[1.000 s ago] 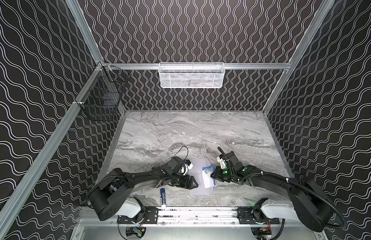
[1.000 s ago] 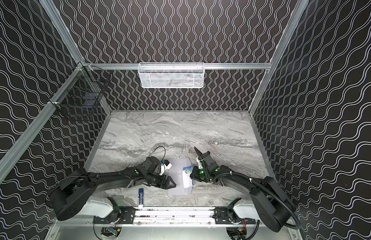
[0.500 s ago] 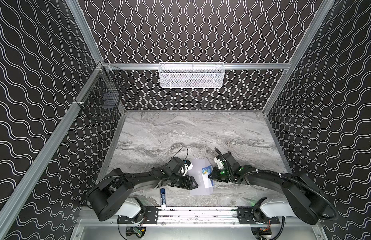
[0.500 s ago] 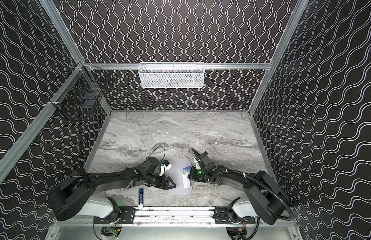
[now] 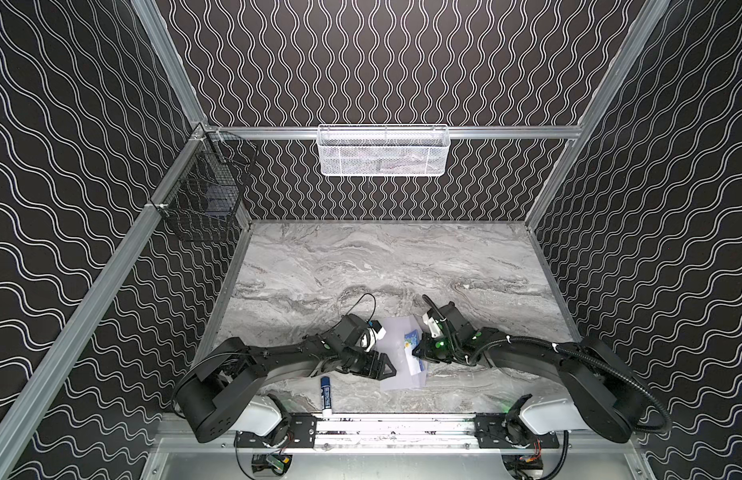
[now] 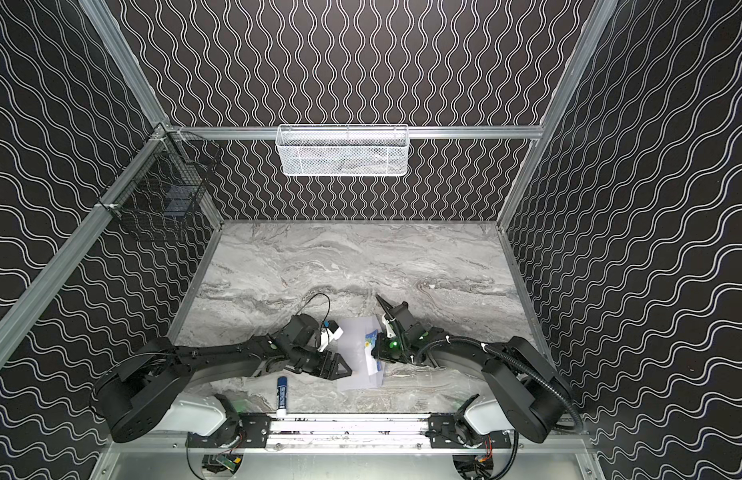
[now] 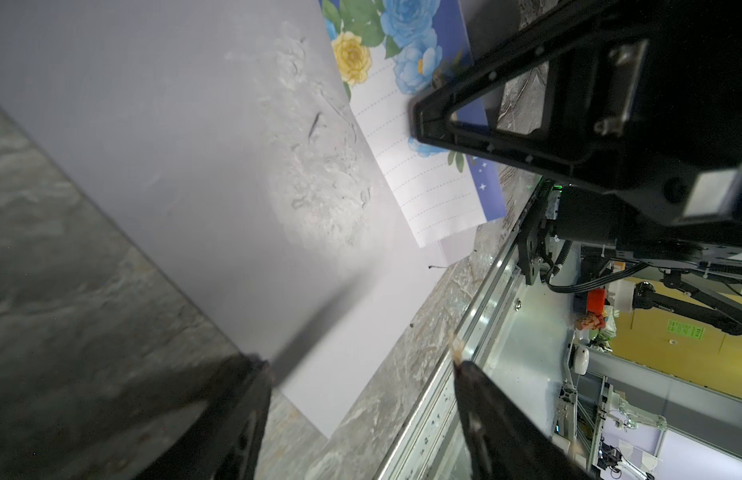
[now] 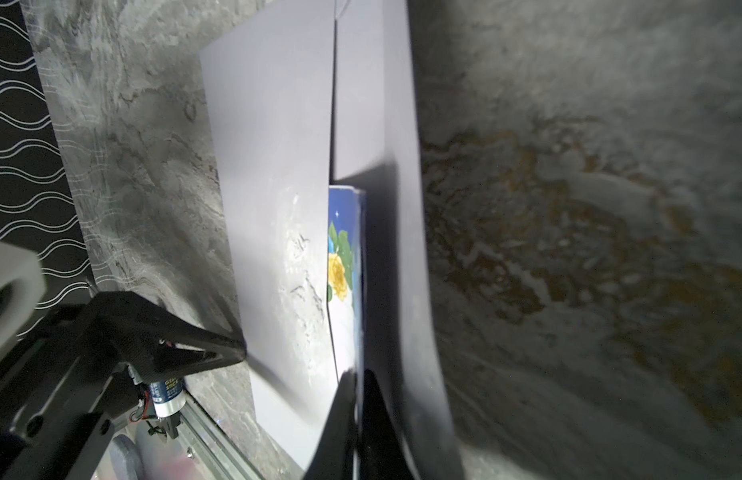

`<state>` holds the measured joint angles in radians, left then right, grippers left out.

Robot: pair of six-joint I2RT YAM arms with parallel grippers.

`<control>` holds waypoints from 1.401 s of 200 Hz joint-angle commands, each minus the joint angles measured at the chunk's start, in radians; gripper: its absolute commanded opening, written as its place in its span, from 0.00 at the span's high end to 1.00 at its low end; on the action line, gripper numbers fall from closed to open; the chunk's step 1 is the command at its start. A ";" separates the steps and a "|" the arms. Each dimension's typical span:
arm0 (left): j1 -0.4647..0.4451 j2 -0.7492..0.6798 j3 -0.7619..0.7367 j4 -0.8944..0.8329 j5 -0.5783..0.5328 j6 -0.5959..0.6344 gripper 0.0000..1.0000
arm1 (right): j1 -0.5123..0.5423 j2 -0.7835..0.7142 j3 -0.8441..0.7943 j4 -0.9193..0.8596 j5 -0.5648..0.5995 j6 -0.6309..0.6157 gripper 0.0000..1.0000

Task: Place the letter into the envelope and seal it
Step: 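Push the floral card deeper into the envelope with the right gripper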

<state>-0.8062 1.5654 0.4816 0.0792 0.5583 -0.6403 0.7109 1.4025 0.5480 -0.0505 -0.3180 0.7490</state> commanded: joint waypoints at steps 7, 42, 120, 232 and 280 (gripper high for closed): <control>0.001 -0.002 -0.012 -0.025 -0.017 0.011 0.25 | 0.000 -0.014 0.030 -0.081 0.051 -0.024 0.81; 0.001 0.002 -0.014 -0.021 -0.016 0.012 0.25 | 0.006 -0.008 0.044 -0.104 0.065 -0.028 0.65; 0.001 0.038 -0.020 0.017 0.001 0.007 0.25 | 0.033 0.056 0.060 -0.101 0.059 -0.025 0.59; 0.001 0.027 -0.021 -0.008 -0.004 0.019 0.27 | 0.070 0.084 0.168 -0.257 0.160 -0.072 0.58; 0.001 0.035 -0.017 -0.007 0.000 0.020 0.26 | 0.077 0.087 0.166 -0.260 0.169 -0.067 0.54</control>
<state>-0.8055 1.5894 0.4656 0.1368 0.5953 -0.6289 0.7822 1.4879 0.7158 -0.2893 -0.1661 0.6865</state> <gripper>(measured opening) 0.735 0.457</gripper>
